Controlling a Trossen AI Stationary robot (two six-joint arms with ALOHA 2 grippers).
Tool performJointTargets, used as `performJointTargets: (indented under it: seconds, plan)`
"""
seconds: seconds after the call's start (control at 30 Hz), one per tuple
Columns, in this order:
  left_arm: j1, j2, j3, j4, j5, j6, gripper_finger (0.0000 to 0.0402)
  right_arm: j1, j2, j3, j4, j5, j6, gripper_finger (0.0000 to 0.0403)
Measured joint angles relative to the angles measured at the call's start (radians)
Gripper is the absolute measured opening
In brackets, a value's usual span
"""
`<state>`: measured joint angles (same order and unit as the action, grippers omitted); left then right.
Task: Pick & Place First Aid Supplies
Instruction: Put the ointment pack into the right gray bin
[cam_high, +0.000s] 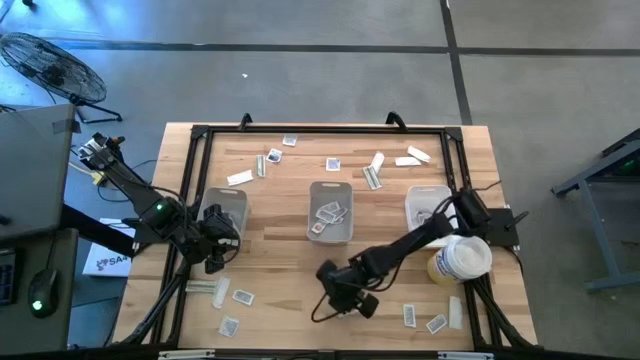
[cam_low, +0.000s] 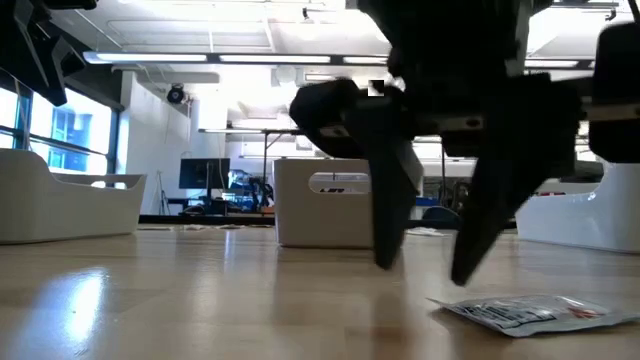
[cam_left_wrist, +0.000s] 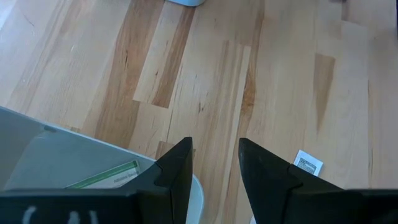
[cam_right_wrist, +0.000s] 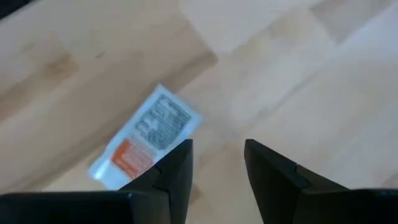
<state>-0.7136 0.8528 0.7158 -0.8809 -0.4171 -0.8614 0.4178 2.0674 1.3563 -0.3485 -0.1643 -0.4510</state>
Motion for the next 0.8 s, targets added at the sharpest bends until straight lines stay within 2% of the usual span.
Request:
performJointTargets:
  seconds: [0.27, 0.4, 0.5, 0.7, 0.8]
  plan:
    - [0.000, 0.000, 0.000, 0.000, 0.000, 0.000, 0.0128, 0.034, 0.004, 0.002, 0.052, -0.011, -0.002, 0.0139]
    - [0.000, 0.000, 0.000, 0.000, 0.000, 0.000, 0.0128, 0.026, 0.038, 0.002, 0.073, -0.073, -0.002, 0.0139]
    - [0.000, 0.000, 0.000, 0.000, 0.000, 0.000, 0.0128, 0.018, 0.045, 0.004, 0.086, -0.079, -0.001, 0.0139]
    - [0.000, 0.000, 0.000, 0.000, -0.001, 0.000, 0.0128, -0.015, 0.040, 0.005, 0.068, 0.049, -0.001, 0.0139]
    - [0.000, 0.000, 0.000, 0.000, -0.001, 0.000, 0.0128, -0.054, 0.039, 0.006, 0.056, 0.080, 0.028, 0.0139]
